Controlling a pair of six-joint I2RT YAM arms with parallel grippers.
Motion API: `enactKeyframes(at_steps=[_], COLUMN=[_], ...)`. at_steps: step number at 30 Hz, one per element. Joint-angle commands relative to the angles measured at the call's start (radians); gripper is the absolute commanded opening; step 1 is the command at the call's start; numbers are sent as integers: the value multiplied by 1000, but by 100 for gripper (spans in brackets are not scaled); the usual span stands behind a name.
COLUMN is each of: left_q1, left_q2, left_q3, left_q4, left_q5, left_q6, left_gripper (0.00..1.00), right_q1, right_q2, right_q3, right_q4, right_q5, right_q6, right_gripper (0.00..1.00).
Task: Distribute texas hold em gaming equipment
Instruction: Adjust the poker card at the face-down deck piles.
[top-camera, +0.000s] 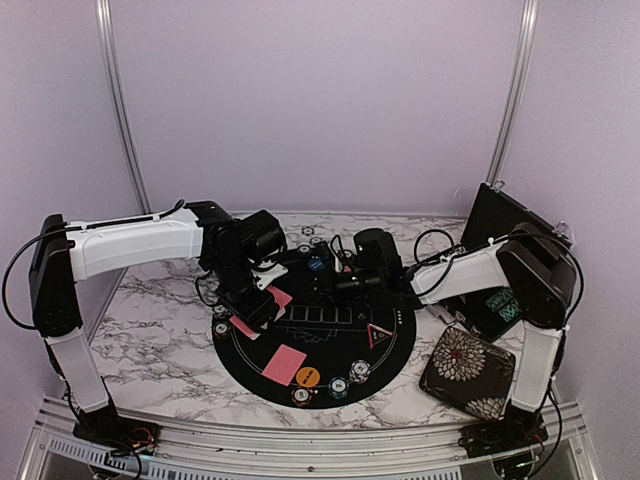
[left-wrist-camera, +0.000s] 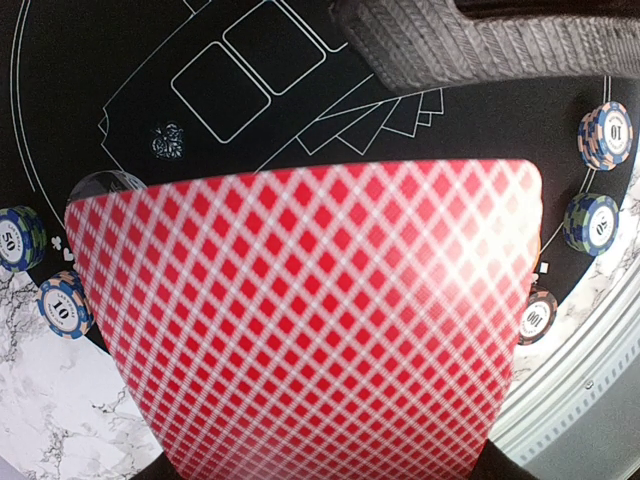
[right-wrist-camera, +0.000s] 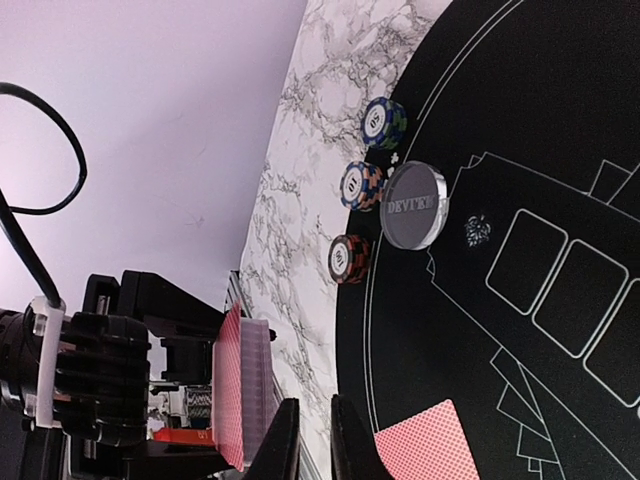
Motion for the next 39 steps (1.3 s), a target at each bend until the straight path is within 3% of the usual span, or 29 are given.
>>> enactKeyframes(at_steps=[1, 39], left_q1=[0, 0], left_q2=[-19, -15], left_q3=[24, 29], left_q4=[-6, -6], left_q5=[5, 4], left_q6=[9, 10], left_gripper=[46, 46], right_q1=[0, 74], right_q2=[-45, -90], right_q3=[37, 97], right_q4=[-57, -198], right_q5=[55, 156], right_q6=[-56, -183], right_gripper=[11, 11])
